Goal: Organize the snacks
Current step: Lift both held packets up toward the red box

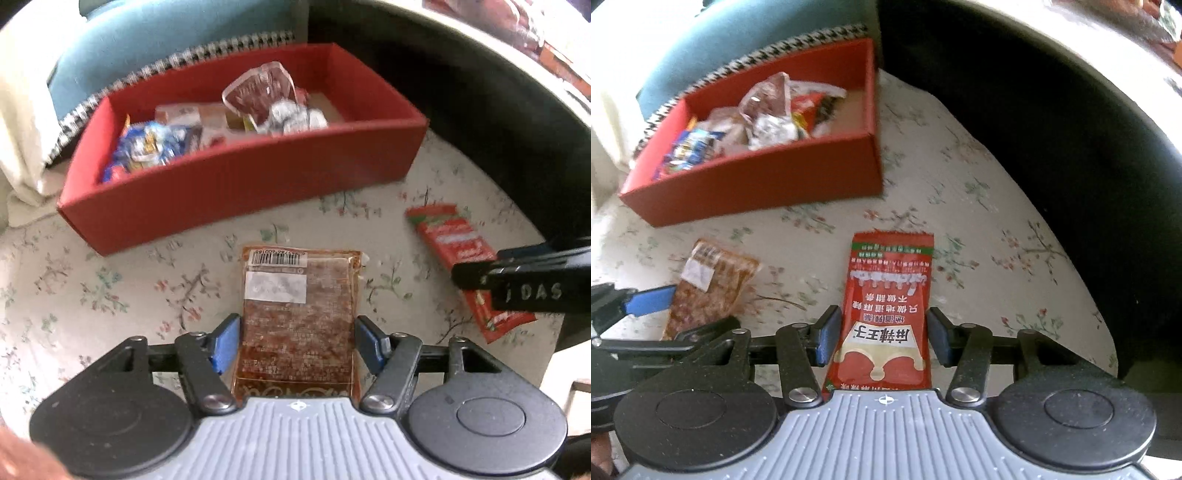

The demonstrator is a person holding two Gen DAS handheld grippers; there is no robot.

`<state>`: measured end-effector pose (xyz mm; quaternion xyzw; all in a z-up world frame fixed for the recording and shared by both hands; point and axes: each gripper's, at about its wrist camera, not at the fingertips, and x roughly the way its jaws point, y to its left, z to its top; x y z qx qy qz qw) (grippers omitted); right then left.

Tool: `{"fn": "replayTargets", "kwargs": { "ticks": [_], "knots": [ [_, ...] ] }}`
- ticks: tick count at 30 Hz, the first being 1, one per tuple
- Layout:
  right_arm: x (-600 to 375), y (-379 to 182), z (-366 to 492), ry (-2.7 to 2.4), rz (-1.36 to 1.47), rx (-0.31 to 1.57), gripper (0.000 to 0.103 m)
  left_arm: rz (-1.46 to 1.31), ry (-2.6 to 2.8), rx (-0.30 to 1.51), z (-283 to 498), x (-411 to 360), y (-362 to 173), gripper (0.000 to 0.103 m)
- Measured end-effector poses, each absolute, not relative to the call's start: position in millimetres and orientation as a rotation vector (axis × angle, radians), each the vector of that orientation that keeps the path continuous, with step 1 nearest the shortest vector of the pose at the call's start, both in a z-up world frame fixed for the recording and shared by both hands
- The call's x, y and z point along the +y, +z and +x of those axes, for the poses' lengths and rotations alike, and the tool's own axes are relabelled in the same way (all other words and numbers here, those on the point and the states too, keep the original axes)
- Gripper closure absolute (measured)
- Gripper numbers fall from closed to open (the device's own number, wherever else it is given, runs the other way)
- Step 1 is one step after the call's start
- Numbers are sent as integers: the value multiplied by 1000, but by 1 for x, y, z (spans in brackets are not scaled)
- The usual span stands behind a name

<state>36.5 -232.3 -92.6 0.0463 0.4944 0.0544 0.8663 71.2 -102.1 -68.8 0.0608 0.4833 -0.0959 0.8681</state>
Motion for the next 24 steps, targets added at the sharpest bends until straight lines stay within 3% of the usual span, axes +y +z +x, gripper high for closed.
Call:
{"fn": "replayTargets", "kwargs": {
  "ticks": [16, 18, 24],
  "knots": [
    [-219, -66, 22, 176, 107, 959, 47, 89, -177, 929, 70, -83, -36, 44],
    [-217, -62, 20, 191, 115, 946, 62, 93, -176, 918, 69, -83, -33, 44],
    [-218, -61, 22, 193, 136, 945, 60, 93, -180, 897, 67, -80, -25, 44]
  ]
}}
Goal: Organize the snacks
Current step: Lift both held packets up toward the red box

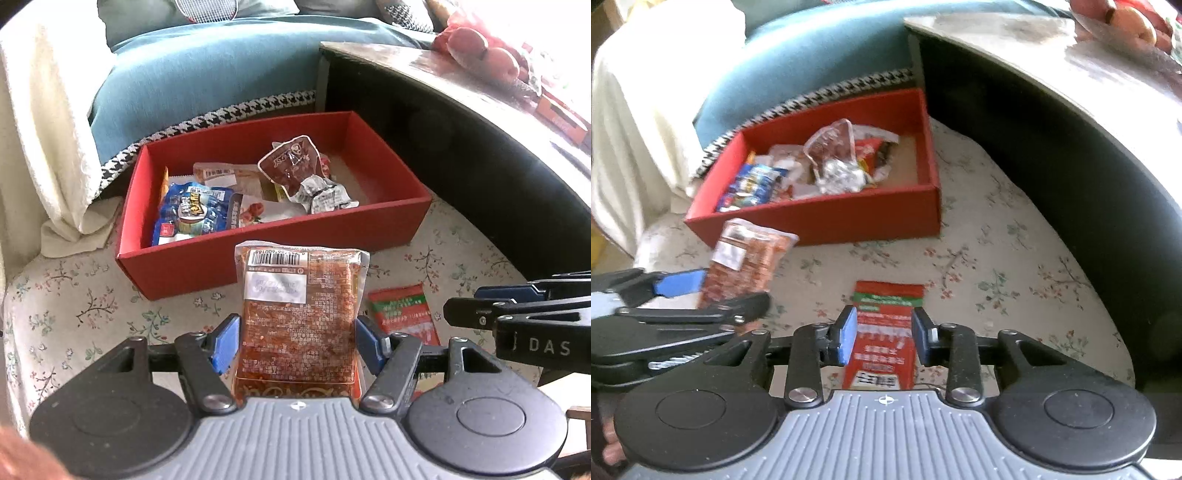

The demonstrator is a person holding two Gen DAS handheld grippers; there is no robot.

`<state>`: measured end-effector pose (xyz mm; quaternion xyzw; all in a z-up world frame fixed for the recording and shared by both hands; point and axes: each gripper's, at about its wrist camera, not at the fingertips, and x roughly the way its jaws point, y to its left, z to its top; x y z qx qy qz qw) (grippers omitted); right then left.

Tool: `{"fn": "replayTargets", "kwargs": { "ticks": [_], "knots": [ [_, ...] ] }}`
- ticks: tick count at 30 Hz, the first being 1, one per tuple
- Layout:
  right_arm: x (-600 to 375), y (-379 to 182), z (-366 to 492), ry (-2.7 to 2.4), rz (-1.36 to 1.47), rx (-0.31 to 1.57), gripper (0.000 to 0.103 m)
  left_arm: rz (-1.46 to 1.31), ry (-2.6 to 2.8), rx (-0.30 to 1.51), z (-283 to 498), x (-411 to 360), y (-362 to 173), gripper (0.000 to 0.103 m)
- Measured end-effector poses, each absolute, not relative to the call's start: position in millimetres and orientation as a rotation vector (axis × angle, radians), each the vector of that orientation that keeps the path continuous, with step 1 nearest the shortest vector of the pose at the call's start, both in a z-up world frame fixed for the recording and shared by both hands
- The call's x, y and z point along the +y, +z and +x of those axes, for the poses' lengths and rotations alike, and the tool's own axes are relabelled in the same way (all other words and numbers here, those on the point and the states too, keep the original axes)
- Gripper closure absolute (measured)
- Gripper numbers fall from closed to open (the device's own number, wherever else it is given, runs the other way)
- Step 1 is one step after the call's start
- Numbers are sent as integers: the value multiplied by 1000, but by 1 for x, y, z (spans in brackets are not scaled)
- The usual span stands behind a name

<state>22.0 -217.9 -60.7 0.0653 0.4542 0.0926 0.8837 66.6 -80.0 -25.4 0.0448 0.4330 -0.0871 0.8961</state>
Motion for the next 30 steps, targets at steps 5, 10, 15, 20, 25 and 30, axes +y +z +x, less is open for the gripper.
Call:
{"fn": "replayTargets", "kwargs": {
  "ticks": [5, 10, 15, 20, 25, 30],
  "knots": [
    [-213, -83, 25, 145, 81, 1015, 27, 91, -172, 917, 68, -75, -31, 44],
    [-198, -113, 46, 81, 32, 1086, 25, 85, -159, 933, 69, -67, -35, 44],
    [-195, -112, 48, 101, 96, 1068, 18, 69, -154, 949, 71, -62, -39, 44],
    [-187, -106, 50, 131, 147, 1060, 24, 56, -156, 942, 71, -60, -35, 44],
    [-171, -119, 48, 115, 22, 1077, 40, 53, -154, 946, 71, -60, -36, 44],
    [-184, -107, 36, 155, 89, 1059, 47, 37, -171, 935, 69, -58, -30, 44]
  ]
}}
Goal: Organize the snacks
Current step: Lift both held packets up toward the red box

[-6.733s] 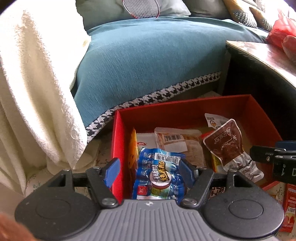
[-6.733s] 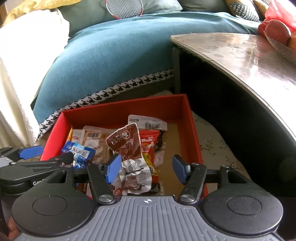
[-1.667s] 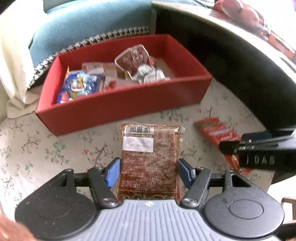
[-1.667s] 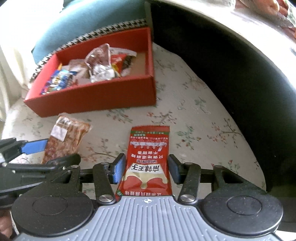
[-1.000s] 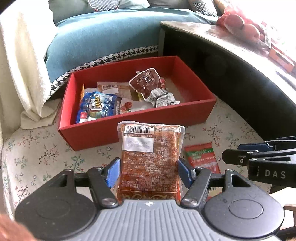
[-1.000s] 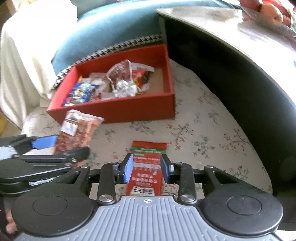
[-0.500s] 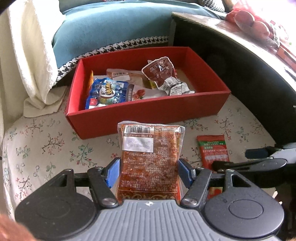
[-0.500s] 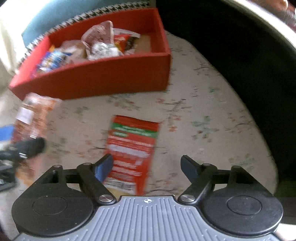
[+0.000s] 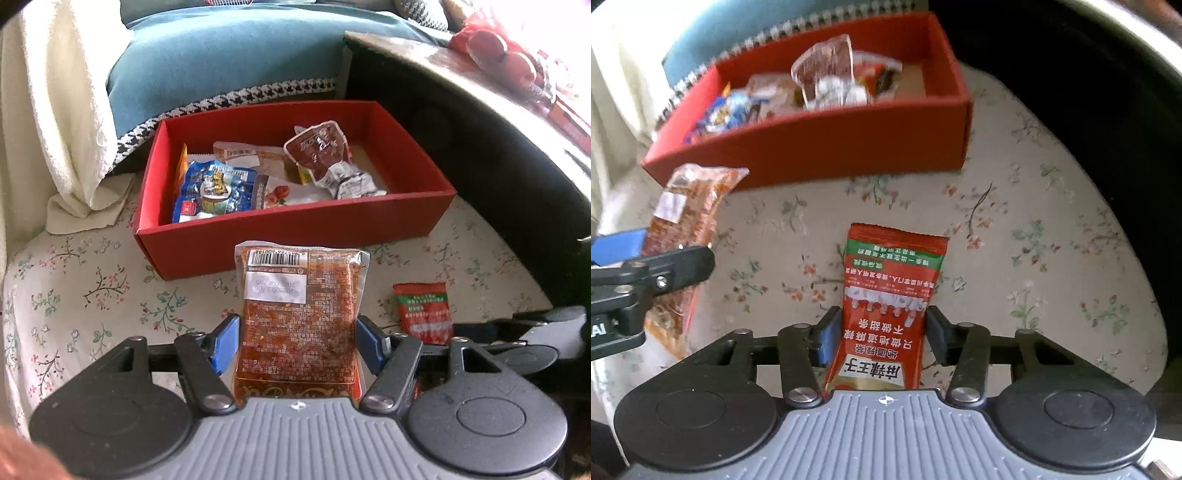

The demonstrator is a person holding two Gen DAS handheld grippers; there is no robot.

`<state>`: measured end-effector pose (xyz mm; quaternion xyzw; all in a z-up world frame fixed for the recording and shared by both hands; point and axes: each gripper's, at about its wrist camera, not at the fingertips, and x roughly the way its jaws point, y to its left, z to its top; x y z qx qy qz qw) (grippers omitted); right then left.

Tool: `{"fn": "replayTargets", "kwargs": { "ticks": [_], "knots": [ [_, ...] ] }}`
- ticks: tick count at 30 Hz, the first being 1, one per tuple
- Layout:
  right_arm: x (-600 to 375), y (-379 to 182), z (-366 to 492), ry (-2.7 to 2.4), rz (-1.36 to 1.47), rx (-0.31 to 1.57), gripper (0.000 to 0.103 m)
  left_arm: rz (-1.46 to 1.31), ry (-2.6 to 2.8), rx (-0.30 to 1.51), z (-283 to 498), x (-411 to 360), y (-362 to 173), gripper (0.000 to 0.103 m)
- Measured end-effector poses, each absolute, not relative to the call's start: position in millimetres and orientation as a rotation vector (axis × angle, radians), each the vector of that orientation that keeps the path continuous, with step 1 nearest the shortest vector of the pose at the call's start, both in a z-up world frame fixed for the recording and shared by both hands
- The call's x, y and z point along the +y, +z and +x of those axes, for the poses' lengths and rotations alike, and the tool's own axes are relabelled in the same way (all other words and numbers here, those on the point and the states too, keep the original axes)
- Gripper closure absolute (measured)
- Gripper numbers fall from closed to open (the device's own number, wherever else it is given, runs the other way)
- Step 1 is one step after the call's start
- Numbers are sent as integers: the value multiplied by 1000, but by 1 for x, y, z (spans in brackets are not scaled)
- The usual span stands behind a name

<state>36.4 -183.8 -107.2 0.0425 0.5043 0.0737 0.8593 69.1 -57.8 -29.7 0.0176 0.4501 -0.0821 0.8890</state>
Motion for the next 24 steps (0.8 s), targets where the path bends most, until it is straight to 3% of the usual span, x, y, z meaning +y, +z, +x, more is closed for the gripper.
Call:
{"fn": "replayTargets", "kwargs": {
  "ticks": [10, 24],
  "knots": [
    [-199, -61, 22, 196, 196, 899, 47, 5, -200, 888, 63, -50, -11, 44],
    [-193, -41, 26, 213, 210, 810, 47, 26, -162, 825, 71, -50, 1, 44]
  ]
}}
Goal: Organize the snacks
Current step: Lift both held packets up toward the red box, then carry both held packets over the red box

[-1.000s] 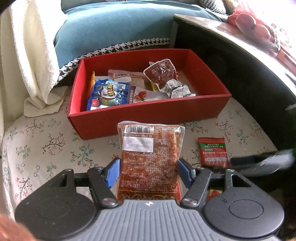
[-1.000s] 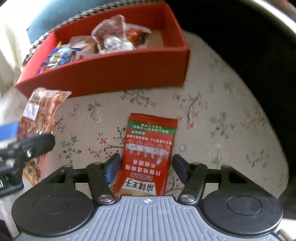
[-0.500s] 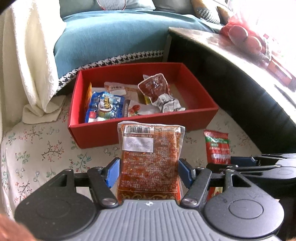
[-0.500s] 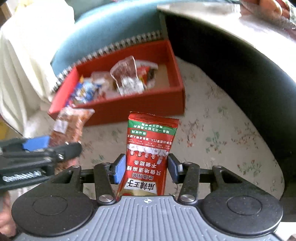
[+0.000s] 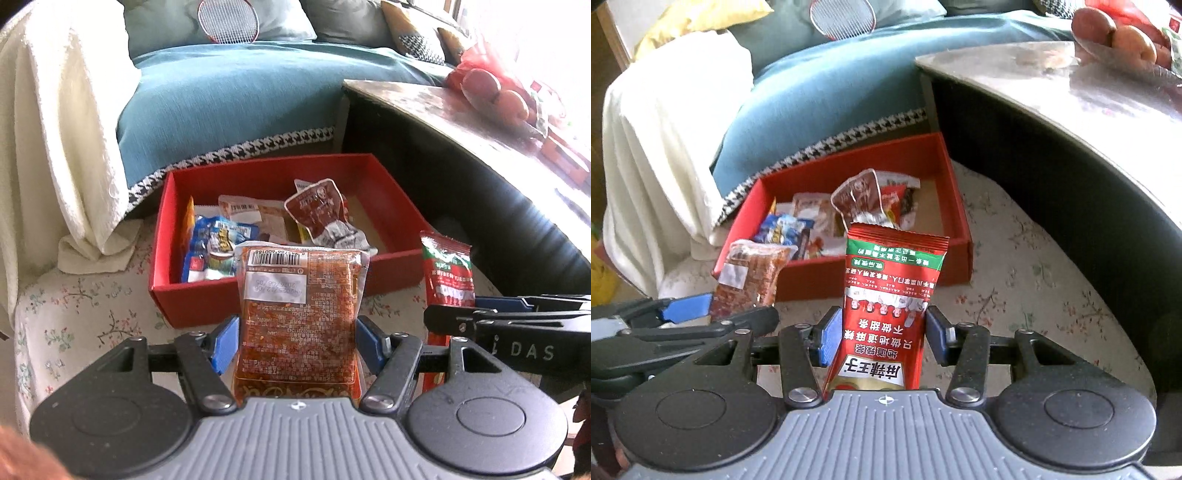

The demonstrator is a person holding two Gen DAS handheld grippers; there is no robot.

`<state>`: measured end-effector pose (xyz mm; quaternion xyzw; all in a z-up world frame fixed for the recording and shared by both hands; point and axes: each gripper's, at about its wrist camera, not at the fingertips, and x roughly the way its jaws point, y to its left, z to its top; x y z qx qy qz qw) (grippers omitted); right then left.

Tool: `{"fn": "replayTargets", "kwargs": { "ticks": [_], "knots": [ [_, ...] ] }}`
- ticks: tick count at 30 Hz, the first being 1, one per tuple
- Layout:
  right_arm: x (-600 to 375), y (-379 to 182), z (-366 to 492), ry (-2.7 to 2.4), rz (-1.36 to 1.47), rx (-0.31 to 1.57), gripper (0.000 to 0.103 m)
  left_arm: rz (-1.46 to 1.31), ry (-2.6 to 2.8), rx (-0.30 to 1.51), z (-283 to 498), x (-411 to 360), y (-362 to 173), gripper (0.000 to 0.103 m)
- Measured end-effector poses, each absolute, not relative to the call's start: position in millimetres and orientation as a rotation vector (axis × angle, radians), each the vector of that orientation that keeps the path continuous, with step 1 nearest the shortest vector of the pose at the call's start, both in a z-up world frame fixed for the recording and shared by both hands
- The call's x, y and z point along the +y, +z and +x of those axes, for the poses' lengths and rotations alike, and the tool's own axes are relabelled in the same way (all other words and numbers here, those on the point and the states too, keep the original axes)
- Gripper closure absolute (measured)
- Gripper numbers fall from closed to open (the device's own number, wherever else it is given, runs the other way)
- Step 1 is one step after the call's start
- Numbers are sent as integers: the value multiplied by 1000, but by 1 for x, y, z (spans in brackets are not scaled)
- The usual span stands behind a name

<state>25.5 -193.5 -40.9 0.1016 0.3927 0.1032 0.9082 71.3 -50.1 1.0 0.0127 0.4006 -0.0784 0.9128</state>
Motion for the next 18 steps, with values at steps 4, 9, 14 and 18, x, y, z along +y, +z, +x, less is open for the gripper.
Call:
{"fn": "replayTargets", "kwargs": {
  "ticks": [4, 9, 14, 18],
  "knots": [
    [-195, -34, 30, 212, 215, 786, 47, 23, -149, 817, 76, -49, 3, 44],
    [-196, -27, 35, 212, 213, 767, 47, 28, -134, 810, 80, -48, 3, 44],
    [-197, -21, 42, 205, 213, 747, 47, 39, -126, 796, 86, -50, 6, 44],
    [-198, -16, 47, 198, 213, 729, 47, 50, -116, 777, 92, -49, 10, 44]
  ]
}}
